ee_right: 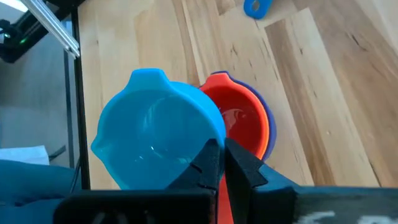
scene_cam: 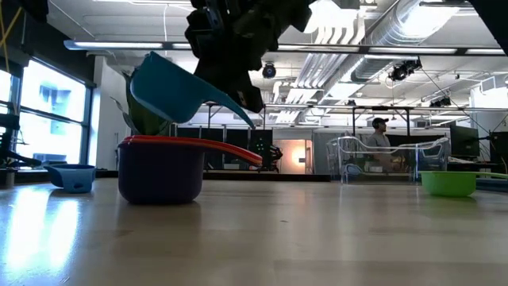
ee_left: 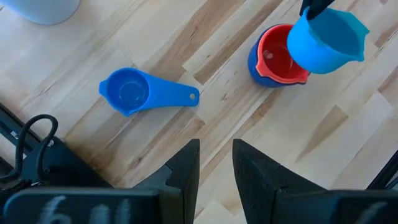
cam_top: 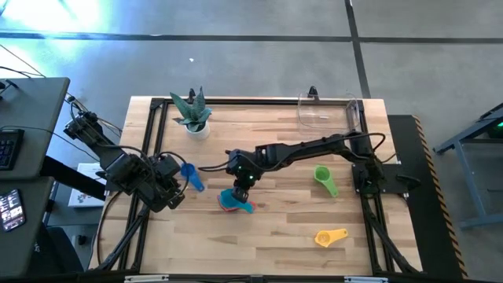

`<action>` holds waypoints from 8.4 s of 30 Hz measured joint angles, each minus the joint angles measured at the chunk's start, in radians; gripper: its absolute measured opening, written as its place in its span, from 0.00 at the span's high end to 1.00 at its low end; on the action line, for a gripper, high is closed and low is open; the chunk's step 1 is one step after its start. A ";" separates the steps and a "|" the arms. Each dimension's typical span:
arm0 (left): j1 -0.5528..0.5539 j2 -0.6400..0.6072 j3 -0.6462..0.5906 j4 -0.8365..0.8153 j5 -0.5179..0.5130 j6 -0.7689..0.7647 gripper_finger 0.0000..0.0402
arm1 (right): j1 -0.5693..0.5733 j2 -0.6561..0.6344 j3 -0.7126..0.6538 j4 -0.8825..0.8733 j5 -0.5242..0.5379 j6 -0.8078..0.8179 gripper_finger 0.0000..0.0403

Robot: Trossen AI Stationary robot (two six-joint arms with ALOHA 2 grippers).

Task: Nest measuring cups in basket
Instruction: Stack the light blue measuring cup on top of the red measuring cup, then adjust the nested measuring cups on the table, then stack the green measuring cup on top of the light blue measuring cup

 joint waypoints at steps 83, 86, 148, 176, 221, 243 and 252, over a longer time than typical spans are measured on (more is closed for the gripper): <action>0.059 0.115 -0.110 0.241 -0.071 0.144 0.79 | 0.039 -0.113 0.000 -0.401 0.236 0.145 0.78; 0.089 0.154 -0.110 0.273 -0.066 0.185 0.79 | 0.044 -0.145 0.000 -0.451 0.290 0.187 0.78; 0.399 0.645 -0.109 0.856 0.304 0.350 0.79 | -0.050 -0.483 0.000 -0.785 0.460 0.082 0.78; 0.459 0.266 -0.066 0.741 0.211 0.620 0.79 | 0.032 -0.692 -0.481 -0.782 0.362 0.325 0.78; 0.616 0.149 -0.068 0.758 0.146 0.653 0.79 | 0.032 -0.763 -1.036 -0.305 0.322 0.270 0.83; 0.615 0.105 -0.068 0.645 0.287 0.655 0.79 | 0.106 -0.763 -0.735 -0.299 0.354 0.263 0.99; 0.615 0.003 -0.068 0.587 0.287 0.655 0.79 | 0.117 -0.683 -0.475 -0.308 0.408 0.147 1.00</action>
